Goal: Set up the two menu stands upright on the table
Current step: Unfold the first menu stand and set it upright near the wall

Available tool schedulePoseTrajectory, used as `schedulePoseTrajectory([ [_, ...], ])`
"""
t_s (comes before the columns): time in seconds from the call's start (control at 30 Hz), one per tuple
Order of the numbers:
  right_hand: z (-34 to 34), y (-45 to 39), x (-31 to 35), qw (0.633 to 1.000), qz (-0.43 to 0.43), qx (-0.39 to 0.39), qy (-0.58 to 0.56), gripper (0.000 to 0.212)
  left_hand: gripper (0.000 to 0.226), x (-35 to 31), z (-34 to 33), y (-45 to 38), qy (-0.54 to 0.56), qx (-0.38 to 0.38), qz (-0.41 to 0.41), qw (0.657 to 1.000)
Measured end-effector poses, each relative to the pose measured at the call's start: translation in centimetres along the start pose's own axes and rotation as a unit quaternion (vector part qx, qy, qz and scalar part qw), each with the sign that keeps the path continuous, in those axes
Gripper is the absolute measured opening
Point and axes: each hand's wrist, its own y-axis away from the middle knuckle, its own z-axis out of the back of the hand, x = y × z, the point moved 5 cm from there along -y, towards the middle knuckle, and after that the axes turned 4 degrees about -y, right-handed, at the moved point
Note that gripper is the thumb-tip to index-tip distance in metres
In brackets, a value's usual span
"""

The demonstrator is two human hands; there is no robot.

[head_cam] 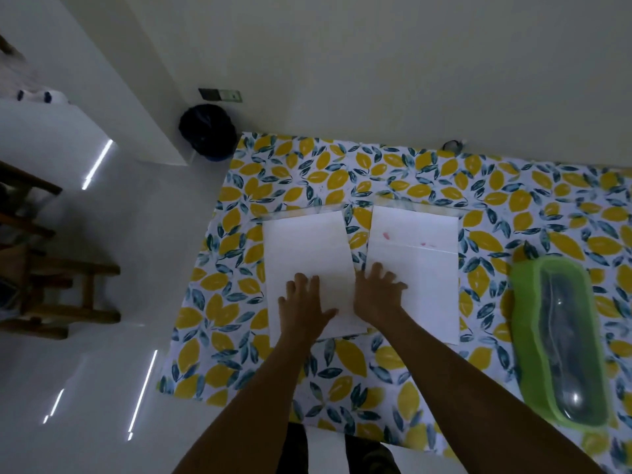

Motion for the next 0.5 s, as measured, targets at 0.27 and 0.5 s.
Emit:
schedulePoseTrajectory([
  [0.27,-0.7,1.9,2.2,0.989,-0.027,-0.145,0.022,0.019,0.087,4.0,-0.2,0.1,0.02,0.01,-0.035,0.999],
  [0.5,-2.7,3.0,3.8,0.973,-0.133,-0.099,-0.159,0.058,0.114,5.6,0.4,0.6,0.128,0.007,0.079,0.988],
])
